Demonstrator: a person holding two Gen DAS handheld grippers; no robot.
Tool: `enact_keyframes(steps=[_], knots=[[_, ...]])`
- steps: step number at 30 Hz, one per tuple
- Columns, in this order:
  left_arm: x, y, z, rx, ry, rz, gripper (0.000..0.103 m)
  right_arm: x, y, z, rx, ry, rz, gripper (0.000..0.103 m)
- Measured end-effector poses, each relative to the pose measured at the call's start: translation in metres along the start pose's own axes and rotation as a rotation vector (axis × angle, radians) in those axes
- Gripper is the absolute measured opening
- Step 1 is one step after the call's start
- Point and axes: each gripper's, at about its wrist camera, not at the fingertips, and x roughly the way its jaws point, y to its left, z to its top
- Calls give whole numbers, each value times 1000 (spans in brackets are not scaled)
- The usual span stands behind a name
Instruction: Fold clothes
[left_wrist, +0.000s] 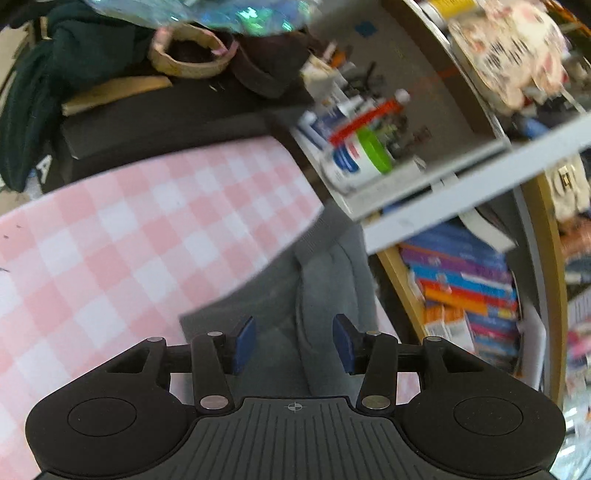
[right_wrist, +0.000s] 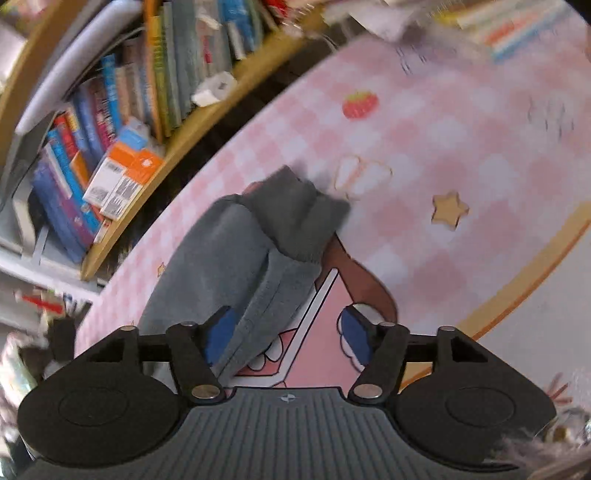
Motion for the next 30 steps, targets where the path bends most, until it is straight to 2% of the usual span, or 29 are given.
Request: enact_keyframes(steps=[2,4,6,7,8,9,10,12,14,16,17,18,19,22,25,28,30], knots=[[8,-4,1,11,8,17,49,4,6,7,26,-11,27,65],[22,-9,2,17,18,32,49,11,14,16,44,-5,36,60],[42,-18,6,29,45,33,46,19,19,25,54,-6,39,46],[53,-25,9,46,63,26,39,26,20,29,67,6,36,27],[63,-33,12,66,81,19,25,29,22,34,83,18,54,9],[72,-41,17,85,88,9,4,31,23,39,100,30,76,8],[77,-49,23,86,69,-21,3,27,25,46,112,-3,110,8],[75,-58,35,21,-20,-127,2,9,29,63,159,-147,183,8],[75,-62,41,-46,-62,-162,6,-10,28,78,225,-298,226,8],[75,-63,44,-70,-59,-150,22,-24,26,84,224,-381,157,23],[74,-62,43,-63,-46,-149,28,-28,25,85,201,-399,108,42],[68,-59,40,-41,-39,-138,39,-29,24,82,165,-372,81,45],[60,-56,36,-12,-34,-124,42,-29,23,78,126,-334,59,45],[38,-44,24,75,-23,-74,45,-29,26,47,-51,-192,20,45],[13,-30,10,163,-26,3,45,-31,51,-4,-358,-49,0,44],[-10,-17,-6,232,-31,64,45,-34,91,-63,-659,66,74,44],[-22,-14,-19,259,-40,93,46,-36,117,-104,-855,136,140,52]])
